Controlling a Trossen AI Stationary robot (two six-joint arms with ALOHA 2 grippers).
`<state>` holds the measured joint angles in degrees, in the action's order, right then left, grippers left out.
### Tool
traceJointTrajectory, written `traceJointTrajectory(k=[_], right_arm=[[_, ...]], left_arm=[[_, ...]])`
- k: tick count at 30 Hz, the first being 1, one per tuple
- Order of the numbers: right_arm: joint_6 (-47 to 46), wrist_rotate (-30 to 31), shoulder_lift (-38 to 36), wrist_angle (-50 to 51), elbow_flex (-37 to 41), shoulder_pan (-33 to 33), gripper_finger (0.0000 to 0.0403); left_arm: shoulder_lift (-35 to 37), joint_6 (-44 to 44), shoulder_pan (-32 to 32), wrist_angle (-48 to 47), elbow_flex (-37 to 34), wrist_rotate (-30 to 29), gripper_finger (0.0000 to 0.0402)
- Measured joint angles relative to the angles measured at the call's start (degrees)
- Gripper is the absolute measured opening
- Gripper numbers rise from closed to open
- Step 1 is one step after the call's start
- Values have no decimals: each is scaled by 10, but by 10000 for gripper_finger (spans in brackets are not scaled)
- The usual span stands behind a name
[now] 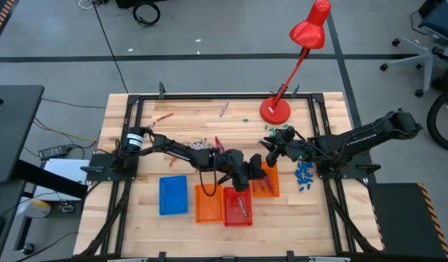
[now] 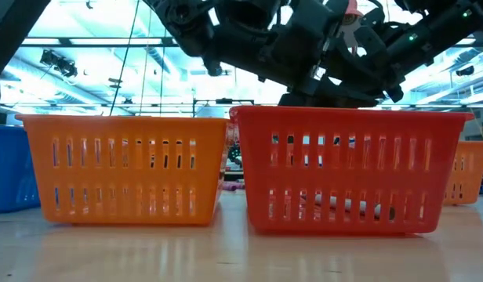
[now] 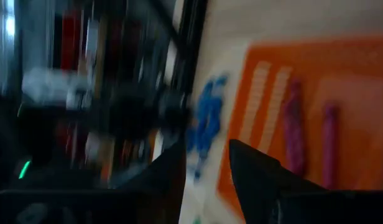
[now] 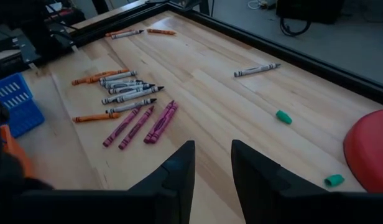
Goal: Sort crayons
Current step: Put the orange crayon into the left orange bin
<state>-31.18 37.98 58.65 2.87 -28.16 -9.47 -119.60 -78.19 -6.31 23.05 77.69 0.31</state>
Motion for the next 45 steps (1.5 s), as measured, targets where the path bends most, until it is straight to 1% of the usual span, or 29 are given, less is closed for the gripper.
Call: traceJointTrajectory(k=[2, 4, 5, 7, 12, 17, 20, 24, 31, 36, 39, 42, 45], right_arm=[[-1, 0, 0, 3, 0, -5, 110], [-2, 1, 0, 5, 0, -9, 110], [-2, 5, 0, 6, 0, -10, 110], [-2, 13, 0, 7, 0, -13, 110], [-6, 14, 0, 6, 0, -15, 110], [-5, 14, 0, 1, 0, -16, 110], [-4, 14, 0, -4, 0, -16, 110], [-4, 14, 3, -6, 0, -16, 110], [-4, 14, 3, -7, 0, -16, 110], [-2, 14, 3, -9, 0, -17, 110], [-2, 14, 3, -9, 0, -17, 110], [-3, 14, 3, -9, 0, -17, 110], [-3, 14, 3, -8, 0, -17, 110]], left_arm=[[1, 19, -9, 4, 0, -86, 131], [6, 38, -16, -13, 0, -157, 127], [10, 46, -17, -33, 0, -177, 124], [28, 73, -13, -92, 0, -191, 119], [91, 181, 2, -250, -1, -187, 104], [159, 269, 42, -401, 0, -122, 86], [176, 314, 72, -483, 0, -99, 77], [170, 372, 111, -581, -1, -95, 71], [152, 569, 173, -670, -1, -96, 71], [152, 738, 213, -689, -1, -95, 71], [146, 772, 228, -692, -7, -96, 71], [144, 788, 236, -685, -30, -93, 72], [144, 800, 240, -673, -54, -79, 81]])
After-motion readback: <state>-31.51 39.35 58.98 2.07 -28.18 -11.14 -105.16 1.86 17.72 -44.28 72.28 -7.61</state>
